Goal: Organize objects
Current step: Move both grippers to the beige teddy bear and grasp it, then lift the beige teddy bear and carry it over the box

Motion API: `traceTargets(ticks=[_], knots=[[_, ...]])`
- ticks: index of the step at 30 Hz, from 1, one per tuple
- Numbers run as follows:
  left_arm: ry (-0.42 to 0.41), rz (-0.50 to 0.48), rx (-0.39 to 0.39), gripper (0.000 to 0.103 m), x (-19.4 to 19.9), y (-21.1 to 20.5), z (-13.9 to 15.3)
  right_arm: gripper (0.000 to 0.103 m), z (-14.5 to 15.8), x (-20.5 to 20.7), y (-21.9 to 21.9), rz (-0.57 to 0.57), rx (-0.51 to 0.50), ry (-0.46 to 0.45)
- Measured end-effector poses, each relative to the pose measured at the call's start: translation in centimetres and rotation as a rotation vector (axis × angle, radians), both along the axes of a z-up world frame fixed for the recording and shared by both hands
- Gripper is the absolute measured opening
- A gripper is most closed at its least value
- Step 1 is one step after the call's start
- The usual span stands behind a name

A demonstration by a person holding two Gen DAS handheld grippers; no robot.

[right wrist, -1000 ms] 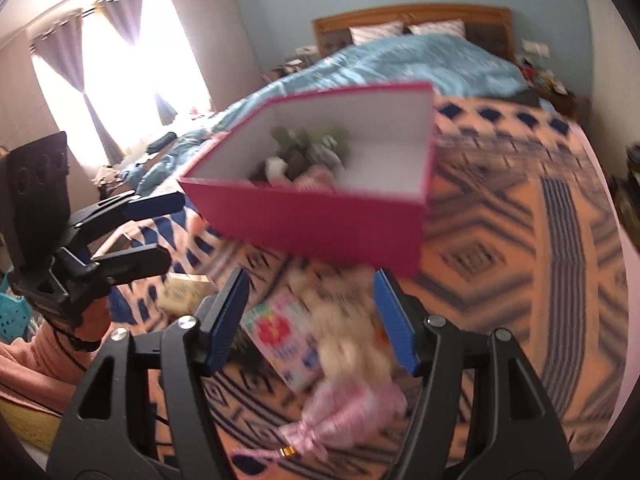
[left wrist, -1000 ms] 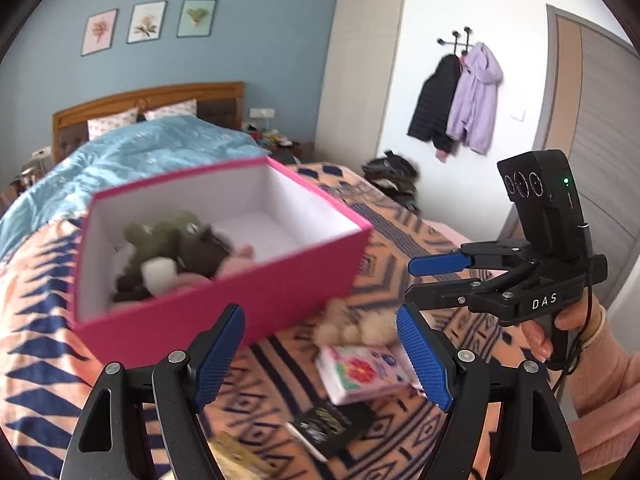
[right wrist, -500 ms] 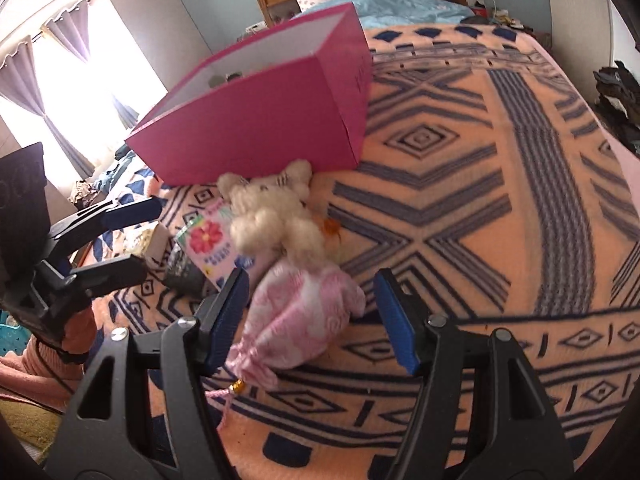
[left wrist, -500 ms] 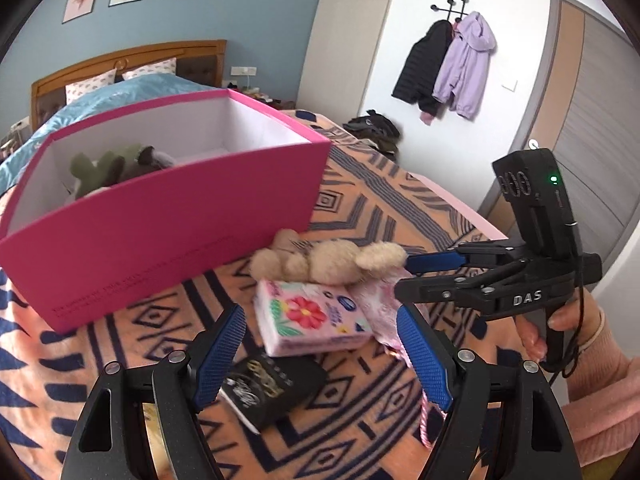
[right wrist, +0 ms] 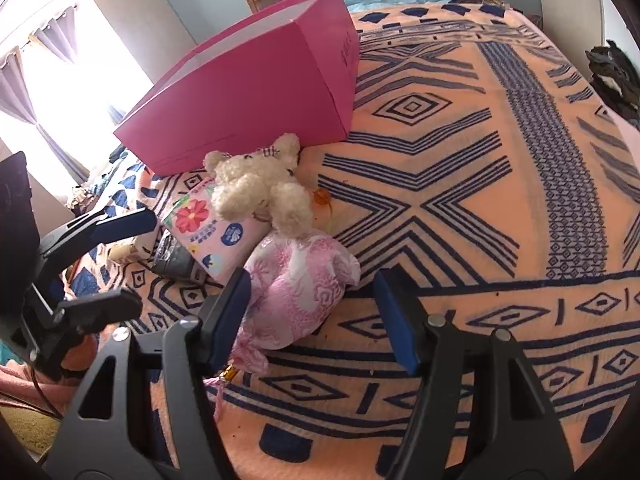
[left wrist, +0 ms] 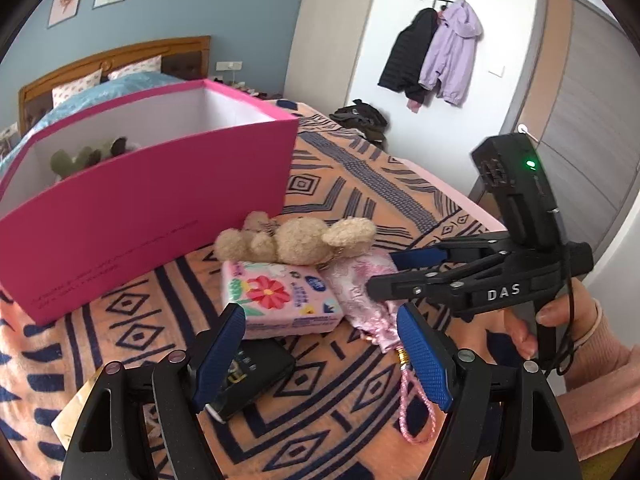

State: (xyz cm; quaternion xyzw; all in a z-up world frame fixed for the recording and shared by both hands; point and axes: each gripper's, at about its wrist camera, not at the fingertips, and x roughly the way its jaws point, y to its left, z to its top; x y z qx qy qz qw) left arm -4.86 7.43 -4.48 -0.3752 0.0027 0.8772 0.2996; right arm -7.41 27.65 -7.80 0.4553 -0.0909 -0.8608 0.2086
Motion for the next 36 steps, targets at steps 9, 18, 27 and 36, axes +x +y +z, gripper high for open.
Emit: traceTargets(ticks=[9, 18, 27, 36], knots=[[-0.006, 0.037, -0.027, 0.08, -2.3, -0.1, -0.2, 0.066, 2.7, -0.6, -1.5, 0.03, 0.016, 0.137], [-0.013, 0.053, -0.073, 0.08, -4.5, 0.2, -0.5, 0.028, 1.6, -2.7, -3.5, 0.087, 0.044, 0.142], [0.038, 0.03, -0.077, 0.08, -4.6, 1.0, 0.6, 0.015, 4.5, -1.8, -2.3, 0.106, -0.013, 0.191], [0.094, -0.038, -0.072, 0.065, -4.1, 2.4, 1.4, 0.014, 7.0, -1.4, -3.0, 0.163, -0.06, 0.228]])
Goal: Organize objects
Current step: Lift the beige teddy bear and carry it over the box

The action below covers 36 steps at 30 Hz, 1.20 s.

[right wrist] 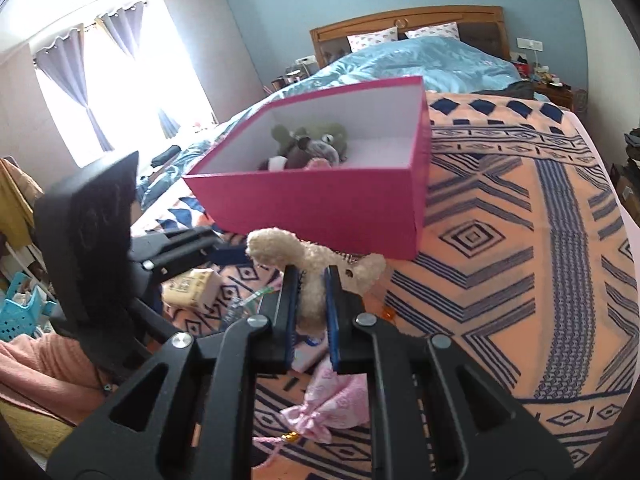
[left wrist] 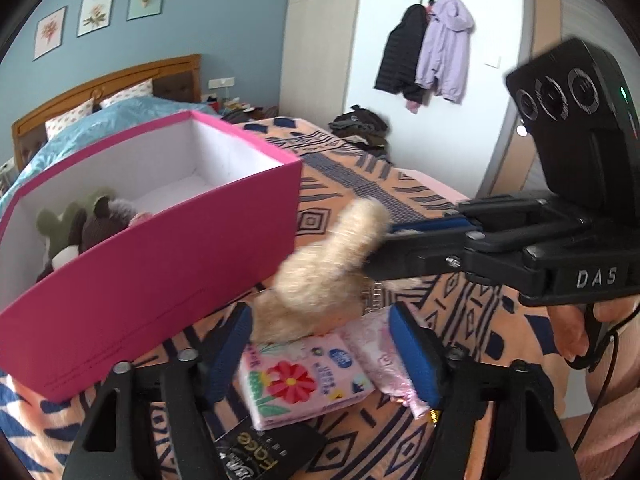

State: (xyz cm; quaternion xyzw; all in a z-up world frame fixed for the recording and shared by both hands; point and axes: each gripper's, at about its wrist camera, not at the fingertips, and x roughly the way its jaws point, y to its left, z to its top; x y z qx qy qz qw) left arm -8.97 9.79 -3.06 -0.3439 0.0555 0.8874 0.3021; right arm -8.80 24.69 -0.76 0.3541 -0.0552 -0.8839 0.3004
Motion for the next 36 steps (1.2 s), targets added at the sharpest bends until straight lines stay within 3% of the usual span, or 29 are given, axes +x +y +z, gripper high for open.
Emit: traceTargets(ticks=[2, 6, 7, 10, 12, 14, 15, 17, 20, 22, 23, 29, 36], knots=[[0.006, -0.003, 0.001, 0.053, -0.2, 0.3, 0.0, 0.014, 0.2, -0.5, -0.1, 0.003, -0.005, -0.005], [-0.002, 0.025, -0.008, 0.043, -1.1, 0.3, -0.2, 0.014, 0.1, -1.6, -0.2, 0.001, -0.015, -0.027], [-0.026, 0.033, 0.0, 0.036, -1.7, 0.1, -0.5, 0.015, 0.1, -1.8, -0.2, 0.0, -0.017, -0.032], [-0.08, 0.043, 0.05, 0.032, -2.8, -0.4, -1.0, 0.023, 0.0, -2.5, -0.2, -0.013, -0.031, -0.042], [-0.097, 0.059, 0.059, 0.029, -3.3, -0.8, -1.4, 0.049, 0.1, -2.5, 0.0, -0.029, -0.042, -0.035], [-0.114, 0.064, 0.072, 0.029, -3.6, -1.1, -1.7, 0.063, 0.3, -2.3, 0.3, -0.044, -0.049, 0.003], [-0.118, 0.065, 0.076, 0.029, -3.7, -1.1, -1.7, 0.064, 0.3, -2.1, 0.3, -0.051, -0.04, 0.02], [-0.121, 0.066, 0.078, 0.029, -3.9, -1.1, -1.8, 0.064, 0.0, -2.1, 0.1, -0.06, 0.004, 0.042], [-0.123, 0.063, 0.078, 0.029, -4.0, -1.1, -1.9, 0.063, -1.2, -3.1, 0.0, -0.06, 0.002, 0.002], [-0.126, 0.063, 0.074, 0.029, -4.0, -1.1, -1.9, 0.045, -1.7, -3.8, -0.3, -0.061, 0.008, 0.002], [-0.129, 0.065, 0.073, 0.029, -4.1, -1.1, -2.0, 0.028, -1.9, -3.9, -0.4, -0.056, 0.007, 0.0], [-0.109, 0.062, 0.066, 0.029, -3.6, -0.9, -1.1, 0.015, -1.2, -3.8, -0.5, -0.042, -0.016, 0.008], [-0.021, 0.043, 0.086, 0.029, -2.2, -0.5, 3.0, 0.015, 3.1, -2.1, -0.6, 0.011, -0.028, 0.082]])
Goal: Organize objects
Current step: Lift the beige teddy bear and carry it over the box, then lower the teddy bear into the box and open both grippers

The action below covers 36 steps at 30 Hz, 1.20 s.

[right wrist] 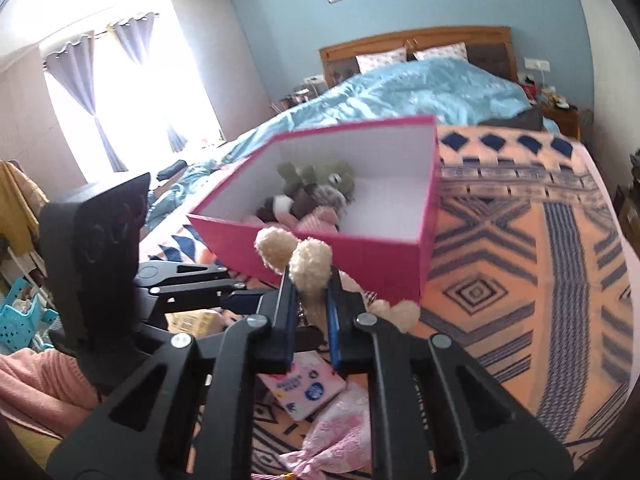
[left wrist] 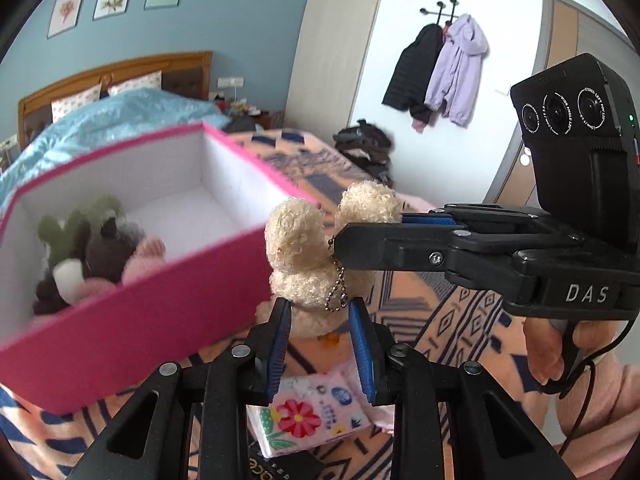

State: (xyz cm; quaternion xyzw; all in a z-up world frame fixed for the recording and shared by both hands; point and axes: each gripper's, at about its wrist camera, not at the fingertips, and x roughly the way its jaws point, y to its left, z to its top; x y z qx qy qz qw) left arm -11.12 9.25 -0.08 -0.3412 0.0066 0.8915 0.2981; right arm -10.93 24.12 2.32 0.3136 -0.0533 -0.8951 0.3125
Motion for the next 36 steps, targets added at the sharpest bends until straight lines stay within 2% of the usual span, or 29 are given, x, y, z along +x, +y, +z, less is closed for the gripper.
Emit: traceTargets(ticks=[8, 16, 21, 32, 36], knots=[[0.122, 0.011, 0.003, 0.029, 0.2, -0.5, 5.5, 0.015, 5.3, -0.1, -0.1, 0.051, -0.043, 0.098], [0.167, 0.064, -0.032, 0.029, -2.2, -1.5, 7.2, 0.015, 7.0, -3.0, -0.9, 0.062, -0.059, 0.115], [0.149, 0.089, -0.044, 0.029, -4.0, -2.0, 6.9, 0.015, 6.2, -5.6, -1.5, 0.062, -0.054, 0.076], [0.006, 0.112, -0.067, 0.029, -7.9, -2.1, 2.6, 0.015, 1.4, -10.4, -1.8, 0.042, -0.053, -0.099], [-0.037, 0.128, -0.096, 0.029, -9.3, -1.8, 1.2, 0.019, 0.0, -11.6, -1.7, 0.0, -0.026, -0.141]])
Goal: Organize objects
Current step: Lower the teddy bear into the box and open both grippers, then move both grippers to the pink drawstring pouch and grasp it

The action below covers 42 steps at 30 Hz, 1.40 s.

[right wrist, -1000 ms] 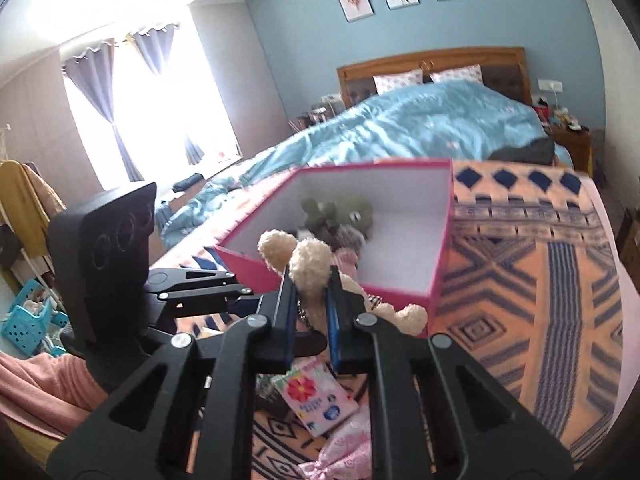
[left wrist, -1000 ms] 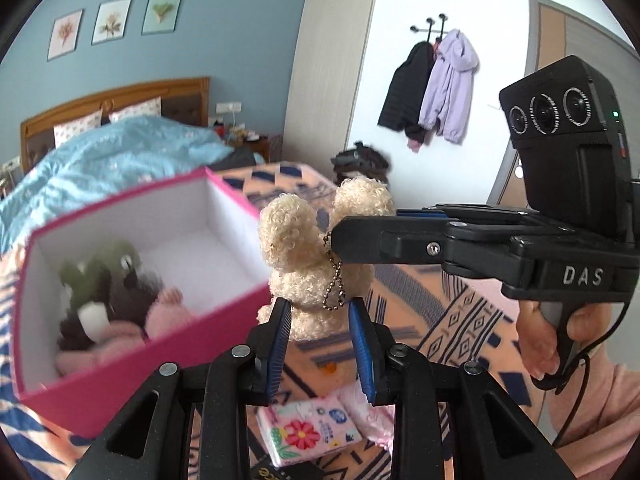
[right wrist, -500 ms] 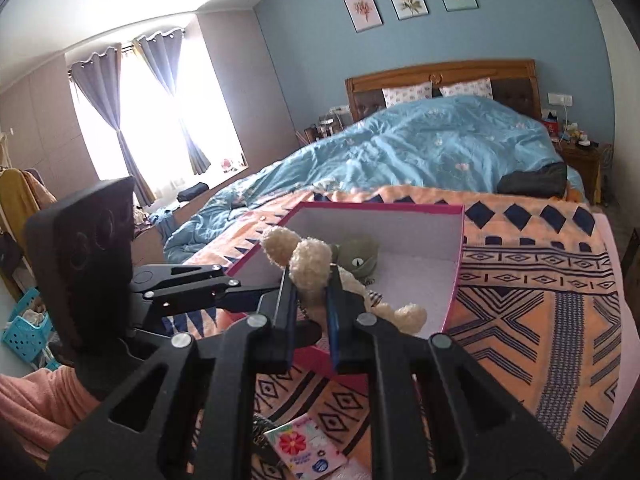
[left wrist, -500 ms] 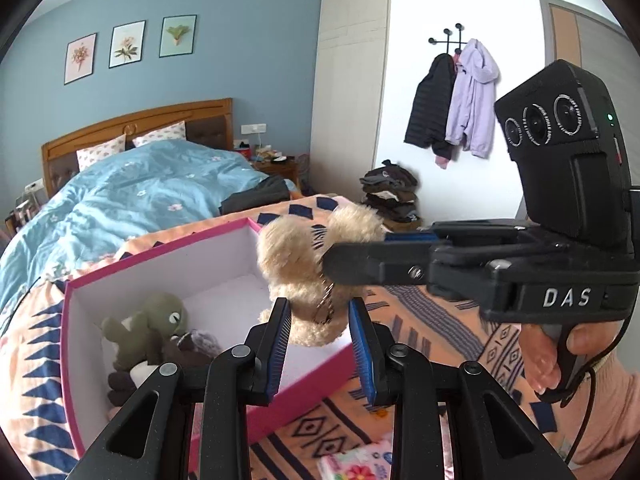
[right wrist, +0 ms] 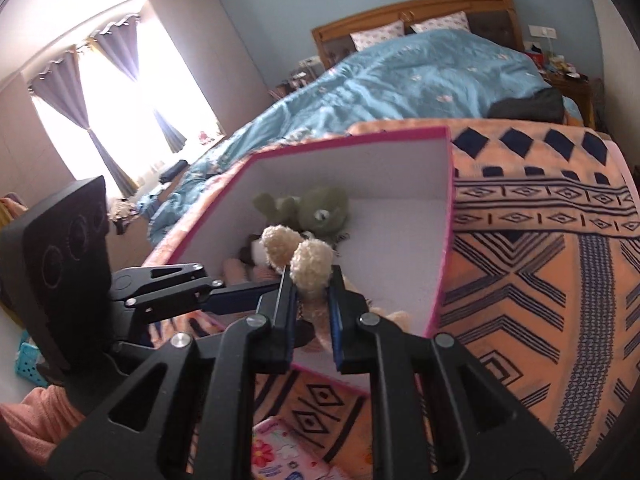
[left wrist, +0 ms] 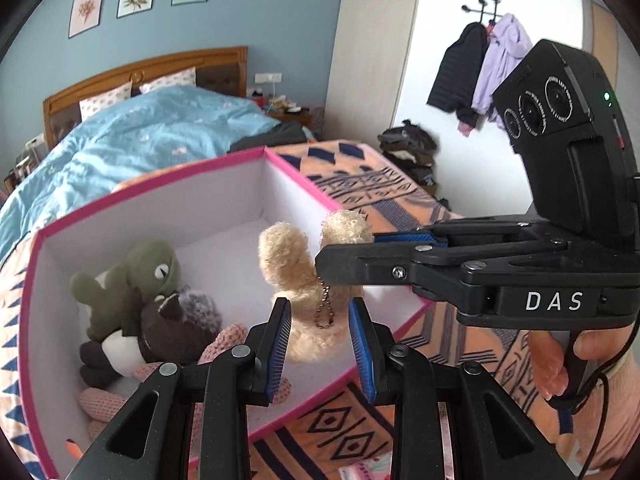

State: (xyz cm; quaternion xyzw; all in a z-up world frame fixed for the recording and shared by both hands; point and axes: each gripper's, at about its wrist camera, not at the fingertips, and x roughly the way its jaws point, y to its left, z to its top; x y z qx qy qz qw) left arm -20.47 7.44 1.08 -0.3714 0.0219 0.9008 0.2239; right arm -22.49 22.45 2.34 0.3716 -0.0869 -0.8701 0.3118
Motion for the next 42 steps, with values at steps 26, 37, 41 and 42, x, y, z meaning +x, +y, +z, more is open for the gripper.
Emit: traceTargets(ticks=[26, 37, 41, 42], knots=[[0.108, 0.022, 0.112, 0.06, 5.7, -2.4, 1.9, 0.052, -0.7, 7.1, 2.8, -0.05, 0.0, 0.064], [0.073, -0.165, 0.103, 0.063, 13.3, 0.7, -0.5, 0.052, -6.2, 12.3, 4.6, -0.065, 0.057, -0.07], [0.012, -0.233, 0.094, 0.063, 15.1, 2.8, -2.6, 0.052, -8.4, 13.8, 5.9, -0.11, 0.06, -0.136], [-0.002, -0.244, 0.101, 0.063, 15.3, 3.1, -3.0, 0.052, -8.9, 14.0, 6.1, -0.115, 0.052, -0.153]])
